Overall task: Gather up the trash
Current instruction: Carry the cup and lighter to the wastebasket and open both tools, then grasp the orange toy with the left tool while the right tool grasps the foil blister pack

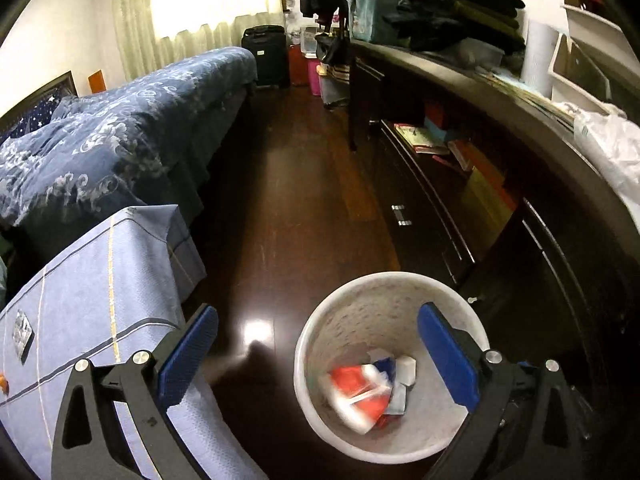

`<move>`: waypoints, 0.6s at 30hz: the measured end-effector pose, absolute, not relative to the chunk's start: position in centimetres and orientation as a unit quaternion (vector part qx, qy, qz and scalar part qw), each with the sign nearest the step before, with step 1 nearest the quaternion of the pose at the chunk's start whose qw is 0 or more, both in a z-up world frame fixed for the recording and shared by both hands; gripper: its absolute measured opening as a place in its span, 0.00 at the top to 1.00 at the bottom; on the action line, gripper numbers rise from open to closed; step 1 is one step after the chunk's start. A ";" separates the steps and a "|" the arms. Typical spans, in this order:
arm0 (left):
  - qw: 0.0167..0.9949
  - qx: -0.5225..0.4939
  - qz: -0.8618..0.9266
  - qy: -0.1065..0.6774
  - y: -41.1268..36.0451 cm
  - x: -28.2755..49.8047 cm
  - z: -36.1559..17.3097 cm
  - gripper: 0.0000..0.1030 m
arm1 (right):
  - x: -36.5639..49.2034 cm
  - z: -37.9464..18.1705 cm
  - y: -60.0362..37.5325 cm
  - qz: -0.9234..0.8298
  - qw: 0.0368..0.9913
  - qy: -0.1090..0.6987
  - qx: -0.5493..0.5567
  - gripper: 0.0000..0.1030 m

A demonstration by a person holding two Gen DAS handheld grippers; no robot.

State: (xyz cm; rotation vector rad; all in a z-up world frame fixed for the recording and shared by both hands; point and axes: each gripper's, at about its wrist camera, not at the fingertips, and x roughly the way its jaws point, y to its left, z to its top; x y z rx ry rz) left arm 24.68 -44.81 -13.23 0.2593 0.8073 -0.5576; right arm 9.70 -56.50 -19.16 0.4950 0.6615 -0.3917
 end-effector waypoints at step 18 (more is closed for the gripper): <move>0.924 0.035 -0.023 0.379 -16.5 28.2 -11.4 0.04 | 14.4 -10.6 -37.9 0.018 0.948 0.306 0.081 0.34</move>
